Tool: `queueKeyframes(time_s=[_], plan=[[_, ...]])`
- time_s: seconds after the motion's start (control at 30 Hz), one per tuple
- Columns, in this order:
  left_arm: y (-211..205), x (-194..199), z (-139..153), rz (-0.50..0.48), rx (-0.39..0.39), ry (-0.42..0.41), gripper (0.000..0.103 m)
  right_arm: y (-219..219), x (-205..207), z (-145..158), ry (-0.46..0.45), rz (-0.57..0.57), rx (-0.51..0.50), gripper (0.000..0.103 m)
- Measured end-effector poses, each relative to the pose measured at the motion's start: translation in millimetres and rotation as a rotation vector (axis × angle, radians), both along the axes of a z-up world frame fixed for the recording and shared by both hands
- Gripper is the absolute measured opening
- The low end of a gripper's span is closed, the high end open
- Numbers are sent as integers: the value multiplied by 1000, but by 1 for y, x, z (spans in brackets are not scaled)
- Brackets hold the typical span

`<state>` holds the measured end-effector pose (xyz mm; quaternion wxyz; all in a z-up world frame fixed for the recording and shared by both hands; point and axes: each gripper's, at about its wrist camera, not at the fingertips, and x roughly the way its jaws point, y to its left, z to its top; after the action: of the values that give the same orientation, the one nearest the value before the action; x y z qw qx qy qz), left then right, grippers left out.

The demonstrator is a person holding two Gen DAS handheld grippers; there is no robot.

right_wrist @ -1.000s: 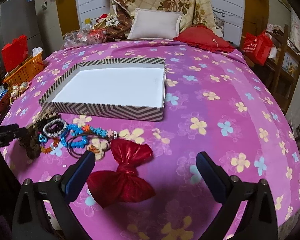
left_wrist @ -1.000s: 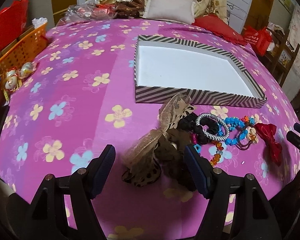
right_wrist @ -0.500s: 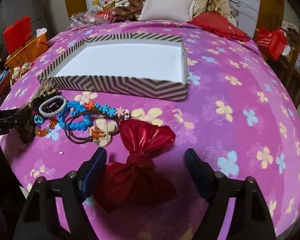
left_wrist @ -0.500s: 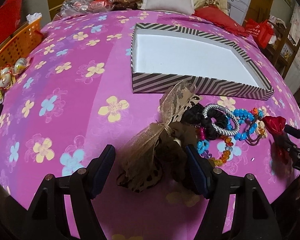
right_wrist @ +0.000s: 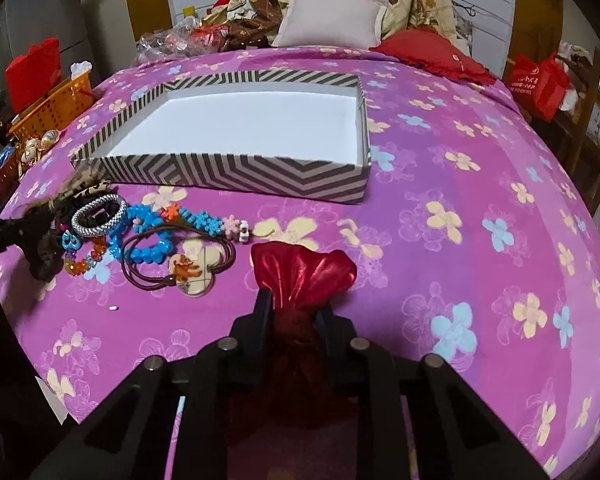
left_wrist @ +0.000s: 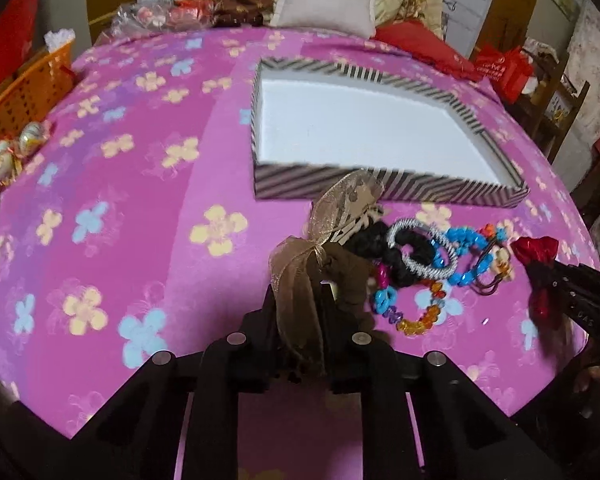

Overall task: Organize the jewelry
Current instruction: 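Grasp the red bow with the right tool while the left tool grasps the leopard bow, then carry both bows over the white box interior with both tools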

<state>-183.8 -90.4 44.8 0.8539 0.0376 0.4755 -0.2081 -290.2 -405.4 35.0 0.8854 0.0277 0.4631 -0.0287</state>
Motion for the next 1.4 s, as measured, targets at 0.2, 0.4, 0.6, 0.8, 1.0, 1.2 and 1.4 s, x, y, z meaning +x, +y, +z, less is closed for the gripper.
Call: queueKeyframes(time_s=[0.2, 0.4, 0.6, 0.8, 1.0, 1.2, 1.4], plan=[[10, -6, 29, 23, -29, -56, 0, -1, -5, 17, -39, 2, 11, 21], [8, -7, 50, 14, -52, -97, 0, 2, -4, 37, -83, 12, 32, 21], [-1, -1, 58, 14, -54, -115, 0, 9, 2, 43, -92, 29, 24, 21], [-10, 7, 64, 19, -46, -133, 0, 14, 9, 46, -98, 43, 22, 21], [-23, 16, 70, 18, -44, -157, 0, 14, 19, 54, -118, 44, 12, 21], [-36, 30, 74, 12, -44, -169, 0, 13, 35, 60, -137, 38, 11, 21], [-48, 42, 73, 8, -36, -167, 0, 11, 52, 61, -138, 40, 19, 21]])
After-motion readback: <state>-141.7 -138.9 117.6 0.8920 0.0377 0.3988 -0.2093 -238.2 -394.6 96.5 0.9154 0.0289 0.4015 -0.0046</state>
